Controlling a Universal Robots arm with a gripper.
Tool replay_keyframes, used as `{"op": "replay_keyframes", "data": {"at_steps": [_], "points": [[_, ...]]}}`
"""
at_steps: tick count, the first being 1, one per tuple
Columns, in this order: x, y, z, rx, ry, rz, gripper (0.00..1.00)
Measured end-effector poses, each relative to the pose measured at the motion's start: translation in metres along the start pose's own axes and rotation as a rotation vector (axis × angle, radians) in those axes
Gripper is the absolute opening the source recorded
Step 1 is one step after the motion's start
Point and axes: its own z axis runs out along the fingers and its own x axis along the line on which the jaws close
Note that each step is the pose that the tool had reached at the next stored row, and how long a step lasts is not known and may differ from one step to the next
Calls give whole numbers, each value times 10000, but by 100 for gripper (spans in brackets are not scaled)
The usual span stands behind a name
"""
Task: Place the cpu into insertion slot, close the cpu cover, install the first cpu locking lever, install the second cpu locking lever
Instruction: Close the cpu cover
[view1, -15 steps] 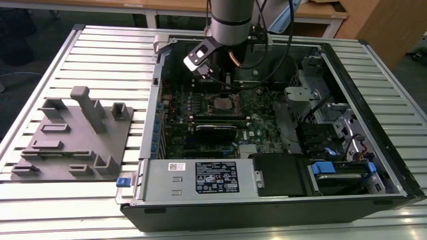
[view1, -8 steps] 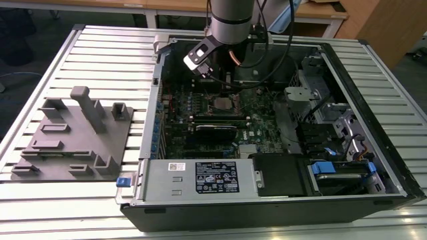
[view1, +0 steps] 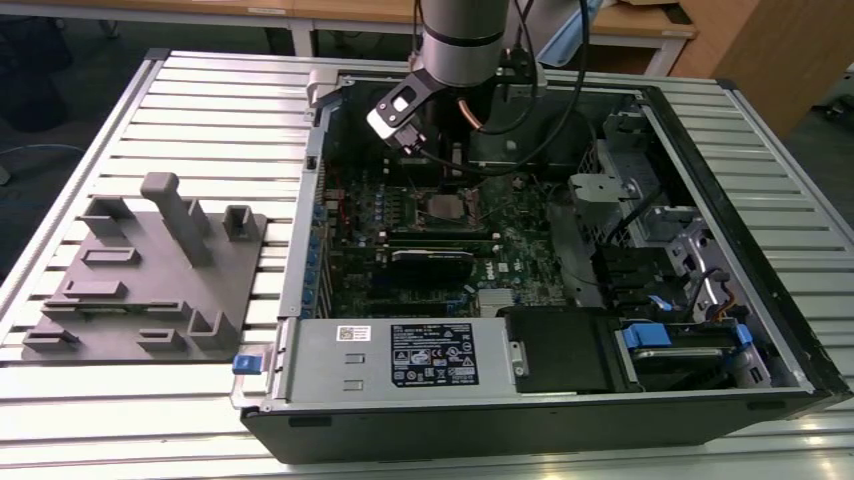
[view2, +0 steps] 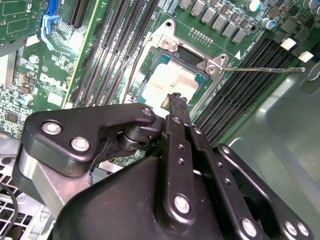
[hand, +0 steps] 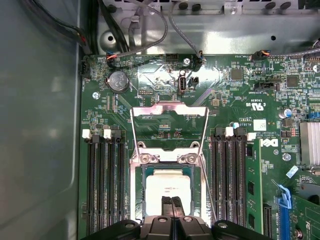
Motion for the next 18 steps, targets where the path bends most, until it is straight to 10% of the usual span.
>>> {"op": "replay_keyframes", "data": {"at_steps": [18], "points": [[1, 2, -36, 0, -1, 0, 11]]}}
